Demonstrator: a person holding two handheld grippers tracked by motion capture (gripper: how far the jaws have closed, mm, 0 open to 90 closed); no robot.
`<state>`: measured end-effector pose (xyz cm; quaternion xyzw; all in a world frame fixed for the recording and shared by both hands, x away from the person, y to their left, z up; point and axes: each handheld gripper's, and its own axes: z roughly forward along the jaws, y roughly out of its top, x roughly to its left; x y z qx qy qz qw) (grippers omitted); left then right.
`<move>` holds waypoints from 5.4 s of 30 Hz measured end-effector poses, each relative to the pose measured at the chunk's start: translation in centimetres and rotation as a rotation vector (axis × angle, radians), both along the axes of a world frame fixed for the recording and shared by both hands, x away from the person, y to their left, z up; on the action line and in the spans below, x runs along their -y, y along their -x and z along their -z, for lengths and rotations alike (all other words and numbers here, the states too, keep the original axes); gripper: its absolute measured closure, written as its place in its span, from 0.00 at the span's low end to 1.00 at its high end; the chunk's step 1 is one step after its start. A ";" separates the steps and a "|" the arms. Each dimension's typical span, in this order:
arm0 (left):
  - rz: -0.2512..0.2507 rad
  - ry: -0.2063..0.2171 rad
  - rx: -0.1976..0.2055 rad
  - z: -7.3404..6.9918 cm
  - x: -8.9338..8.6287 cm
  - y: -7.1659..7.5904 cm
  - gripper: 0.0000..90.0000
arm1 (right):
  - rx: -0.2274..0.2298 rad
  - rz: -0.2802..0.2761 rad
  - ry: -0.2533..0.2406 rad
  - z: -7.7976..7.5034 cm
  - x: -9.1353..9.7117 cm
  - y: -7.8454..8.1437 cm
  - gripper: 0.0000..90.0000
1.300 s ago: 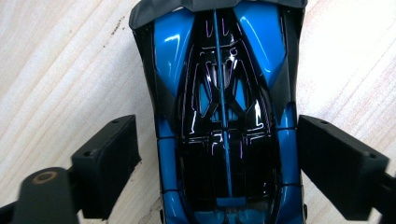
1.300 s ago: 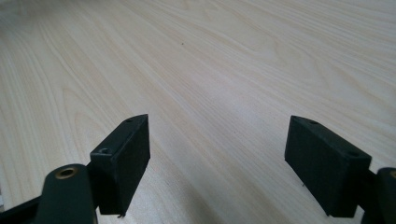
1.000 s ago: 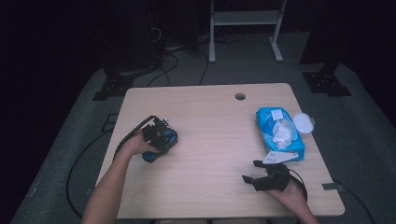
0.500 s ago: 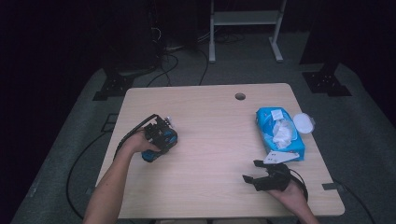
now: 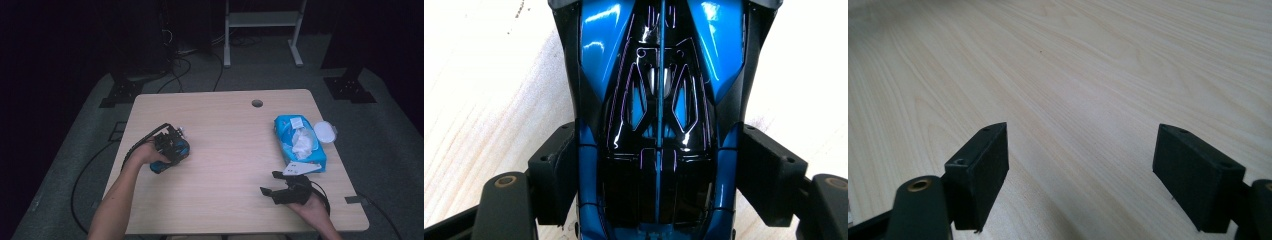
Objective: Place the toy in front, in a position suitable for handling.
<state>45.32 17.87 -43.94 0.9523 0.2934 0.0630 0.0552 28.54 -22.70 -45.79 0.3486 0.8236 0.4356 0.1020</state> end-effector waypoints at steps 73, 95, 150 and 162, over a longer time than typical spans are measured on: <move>0.088 -0.011 -0.097 0.3 -2.3 -0.3 0.28 | 0.004 0.002 -0.009 -0.2 0.5 0.2 0.24; 0.133 -0.070 -0.065 -0.2 -2.2 0.6 0.30 | 0.004 0.011 -0.021 -0.2 0.7 0.2 0.24; 0.653 -0.060 0.008 -2.1 18.3 9.4 0.29 | 0.076 0.085 -0.063 -1.8 3.2 0.7 0.24; 0.637 -0.055 0.019 -0.2 18.4 10.1 0.29 | 0.098 0.093 -0.039 -2.0 3.1 0.8 0.24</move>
